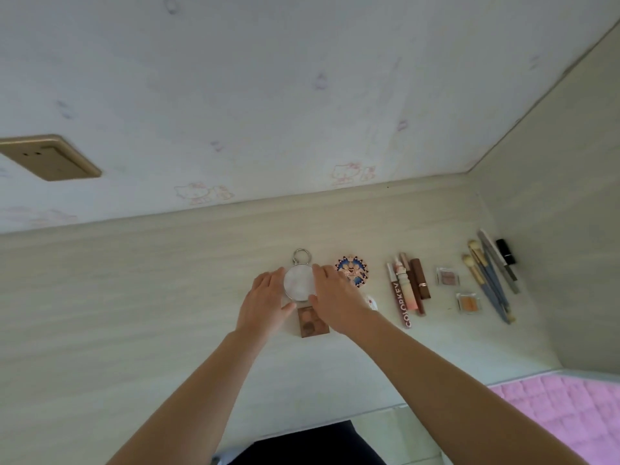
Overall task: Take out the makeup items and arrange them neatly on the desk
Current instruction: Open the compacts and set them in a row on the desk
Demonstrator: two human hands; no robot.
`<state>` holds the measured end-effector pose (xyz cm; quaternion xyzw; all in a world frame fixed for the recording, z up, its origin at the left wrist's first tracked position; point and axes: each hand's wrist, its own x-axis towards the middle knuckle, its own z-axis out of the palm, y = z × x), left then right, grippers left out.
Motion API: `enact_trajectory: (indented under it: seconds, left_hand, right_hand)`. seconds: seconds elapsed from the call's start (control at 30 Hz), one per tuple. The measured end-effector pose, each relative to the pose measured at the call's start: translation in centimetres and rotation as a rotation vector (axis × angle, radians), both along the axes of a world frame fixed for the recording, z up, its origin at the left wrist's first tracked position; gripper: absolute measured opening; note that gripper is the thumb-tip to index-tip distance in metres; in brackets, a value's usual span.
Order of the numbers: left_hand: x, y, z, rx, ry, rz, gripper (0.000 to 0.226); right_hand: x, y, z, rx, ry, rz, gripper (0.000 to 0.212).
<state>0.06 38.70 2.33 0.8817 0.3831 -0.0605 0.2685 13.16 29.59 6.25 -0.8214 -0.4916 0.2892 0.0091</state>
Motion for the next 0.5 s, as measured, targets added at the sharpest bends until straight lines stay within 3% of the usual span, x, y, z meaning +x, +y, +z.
enact_trajectory:
  seconds: [0.17, 0.37, 0.5]
  left_hand:
    - [0.1, -0.3, -1.3, 0.001, -0.090, 0.032, 0.071]
    - [0.3, 0.5, -2.4, -0.037, -0.200, 0.049, 0.061]
    - [-0.5, 1.6, -2.1, -0.172, -0.267, 0.083, 0.058]
  right_hand:
    - [-0.1, 1.0, -1.1, -0.038, 0.051, 0.023, 0.074]
    - [-0.4, 1.9, -2.7, -0.015, 0.000, 0.034, 0.076]
    - [-0.9, 2.4, -2.6, 0.044, 0.033, -0.030, 0.073]
